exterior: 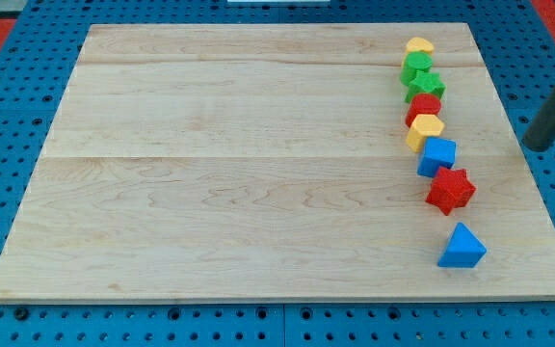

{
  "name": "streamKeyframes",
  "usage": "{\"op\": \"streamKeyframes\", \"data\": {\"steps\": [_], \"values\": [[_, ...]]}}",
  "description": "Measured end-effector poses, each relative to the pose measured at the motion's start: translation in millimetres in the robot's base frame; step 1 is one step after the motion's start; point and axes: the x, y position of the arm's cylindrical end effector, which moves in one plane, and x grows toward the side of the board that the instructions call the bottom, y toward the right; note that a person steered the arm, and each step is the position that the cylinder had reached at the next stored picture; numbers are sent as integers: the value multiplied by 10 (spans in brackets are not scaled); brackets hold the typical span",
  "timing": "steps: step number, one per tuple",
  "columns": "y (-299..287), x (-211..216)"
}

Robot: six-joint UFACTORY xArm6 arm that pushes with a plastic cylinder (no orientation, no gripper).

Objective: Move the blue cube to the top left of the board

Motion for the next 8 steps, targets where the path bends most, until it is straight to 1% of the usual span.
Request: {"op": "streamKeyframes", "data": {"steps": [3,4,5,7,8], "values": [[-57,13],[-245,204],[-908,250],[-2598,144],[-3238,-205]]}}
